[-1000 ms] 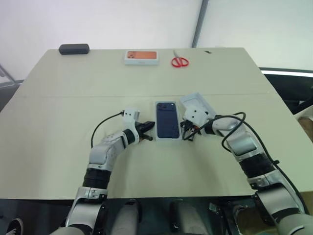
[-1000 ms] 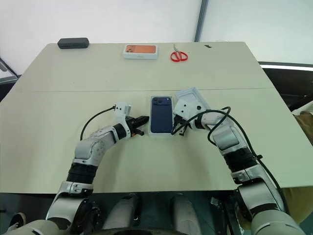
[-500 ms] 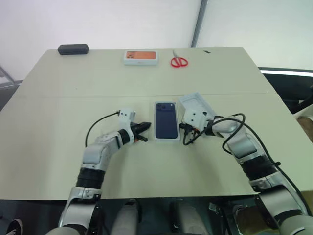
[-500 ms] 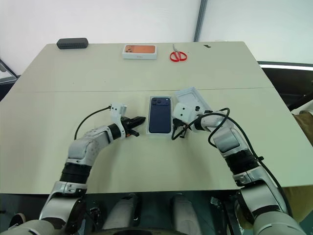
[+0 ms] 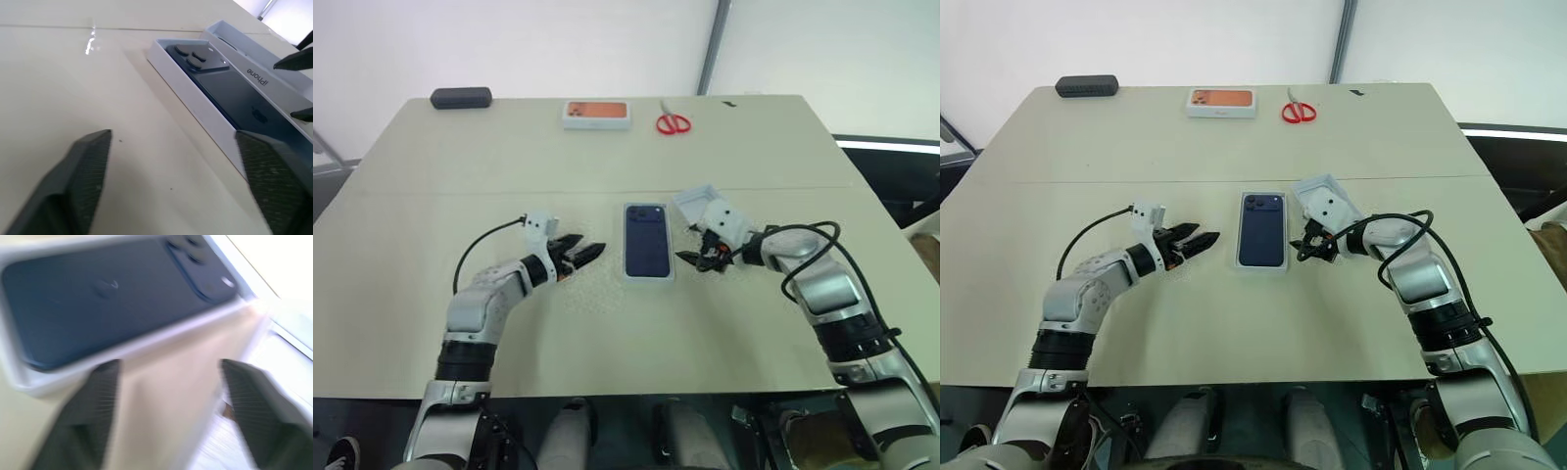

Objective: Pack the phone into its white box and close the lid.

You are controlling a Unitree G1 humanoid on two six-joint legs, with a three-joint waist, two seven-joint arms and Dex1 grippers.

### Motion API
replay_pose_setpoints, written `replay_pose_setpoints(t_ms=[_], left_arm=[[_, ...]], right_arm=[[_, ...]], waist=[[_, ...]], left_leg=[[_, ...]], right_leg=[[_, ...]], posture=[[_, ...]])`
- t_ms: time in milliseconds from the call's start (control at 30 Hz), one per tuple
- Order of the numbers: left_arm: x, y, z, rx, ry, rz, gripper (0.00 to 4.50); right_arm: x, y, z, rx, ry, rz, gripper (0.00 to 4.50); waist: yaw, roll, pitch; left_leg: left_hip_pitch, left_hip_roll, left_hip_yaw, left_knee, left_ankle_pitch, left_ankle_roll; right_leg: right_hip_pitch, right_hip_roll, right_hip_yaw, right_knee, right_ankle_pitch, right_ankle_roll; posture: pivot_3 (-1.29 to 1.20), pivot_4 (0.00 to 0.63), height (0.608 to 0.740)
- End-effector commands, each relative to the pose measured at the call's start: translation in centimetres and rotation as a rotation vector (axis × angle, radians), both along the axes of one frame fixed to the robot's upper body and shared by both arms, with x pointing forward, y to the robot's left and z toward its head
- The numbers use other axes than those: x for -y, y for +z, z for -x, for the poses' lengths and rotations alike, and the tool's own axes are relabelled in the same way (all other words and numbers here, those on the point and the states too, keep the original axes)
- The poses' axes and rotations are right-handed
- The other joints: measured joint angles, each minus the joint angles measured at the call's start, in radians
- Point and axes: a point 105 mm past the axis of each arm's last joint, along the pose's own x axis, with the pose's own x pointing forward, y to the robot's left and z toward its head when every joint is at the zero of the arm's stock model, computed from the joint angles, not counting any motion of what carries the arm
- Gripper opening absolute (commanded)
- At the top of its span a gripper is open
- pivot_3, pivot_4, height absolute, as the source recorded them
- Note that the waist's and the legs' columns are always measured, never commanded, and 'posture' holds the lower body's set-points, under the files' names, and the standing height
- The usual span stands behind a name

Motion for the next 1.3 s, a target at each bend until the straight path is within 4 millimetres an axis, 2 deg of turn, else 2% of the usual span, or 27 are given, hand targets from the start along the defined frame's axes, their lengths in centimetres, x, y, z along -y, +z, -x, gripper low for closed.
replay_pose_setpoints(t_ms=[33, 133, 200, 300, 367, 433, 533, 700, 967, 1300], left_arm=[[0.0, 3.1, 0.8, 0.144, -0.069, 0.015, 4.50], [-0.1, 4.6, 1.8, 0.270, -0.126, -0.030, 4.50], [-0.4, 4.8, 2.1, 0.312, -0.154, -0.062, 4.50], [-1.1, 5.0, 2.1, 0.347, -0.162, -0.067, 4.50], [-1.1, 5.1, 2.5, 0.377, -0.189, -0.077, 4.50], [-1.0, 5.0, 2.9, 0.376, -0.223, -0.074, 4.50], [-1.0, 4.7, 3.6, 0.385, -0.265, -0.078, 4.50], [-1.2, 4.8, 3.7, 0.387, -0.248, -0.037, 4.50], [0.3, 4.1, 4.2, 0.370, -0.259, 0.015, 4.50], [0.2, 3.7, 4.3, 0.360, -0.185, 0.044, 4.50]], right_arm=[[0.5, 1.8, -0.1, 0.011, -0.031, -0.042, 4.46], [1.0, 2.1, -0.6, -0.010, -0.098, -0.018, 4.46], [1.1, 2.6, -1.3, -0.028, -0.172, -0.052, 4.46], [-0.1, 3.4, -1.6, -0.031, -0.195, -0.075, 4.46], [-0.6, 2.9, -1.2, -0.081, -0.200, -0.035, 4.46], [-0.5, 2.4, -1.0, -0.123, -0.220, -0.011, 4.46], [-0.7, 2.4, -1.1, -0.183, -0.273, -0.067, 4.46], [-0.3, 2.2, -0.8, -0.273, -0.350, -0.072, 4.46], [0.5, 2.5, -0.9, -0.335, -0.400, -0.046, 4.46], [-0.4, 1.2, -1.1, -0.402, -0.467, -0.058, 4.46]], waist=[[-0.001, 0.000, 0.000], [-0.002, 0.000, 0.000], [-0.003, 0.001, 0.000], [-0.003, 0.001, 0.001], [-0.002, 0.001, 0.000], [0.000, 0.001, 0.001], [0.001, 0.001, 0.001], [-0.001, 0.002, 0.001], [-0.003, 0.002, 0.001], [-0.004, 0.002, 0.001]], left_leg=[[0.000, 0.000, 0.000, 0.000, 0.000, 0.000], [0.000, 0.000, 0.000, 0.000, 0.000, 0.000], [0.000, 0.001, 0.001, 0.000, 0.000, 0.000], [0.000, 0.001, 0.001, 0.000, 0.000, 0.000], [0.000, 0.001, 0.000, 0.000, 0.000, 0.000], [-0.001, 0.001, 0.000, -0.001, 0.000, 0.001], [-0.002, 0.000, 0.001, -0.001, -0.001, 0.001], [-0.002, 0.000, 0.001, 0.000, -0.001, 0.001], [-0.002, 0.001, 0.001, -0.001, -0.001, 0.001], [-0.002, 0.001, 0.001, 0.000, -0.001, 0.001]], right_leg=[[0.000, 0.000, 0.000, 0.000, 0.000, 0.000], [0.000, 0.000, 0.000, 0.000, 0.000, 0.000], [-0.001, 0.000, 0.000, 0.000, 0.000, 0.000], [-0.001, 0.000, 0.001, 0.000, 0.000, -0.001], [-0.001, 0.000, 0.001, 0.000, 0.000, -0.001], [-0.002, 0.000, 0.001, 0.000, 0.000, -0.001], [-0.003, -0.001, 0.001, -0.001, 0.000, 0.000], [-0.004, -0.001, 0.001, 0.000, 0.000, 0.000], [-0.004, -0.001, 0.001, 0.001, 0.000, 0.000], [-0.004, 0.000, 0.001, 0.002, 0.000, 0.000]], posture=[[0.00, 0.150, 0.740], [0.00, 0.150, 0.740], [0.00, 0.150, 0.740], [0.00, 0.150, 0.740], [0.00, 0.150, 0.740], [0.00, 0.150, 0.740], [0.00, 0.150, 0.740], [0.00, 0.150, 0.740], [0.00, 0.150, 0.740], [0.00, 0.150, 0.740]])
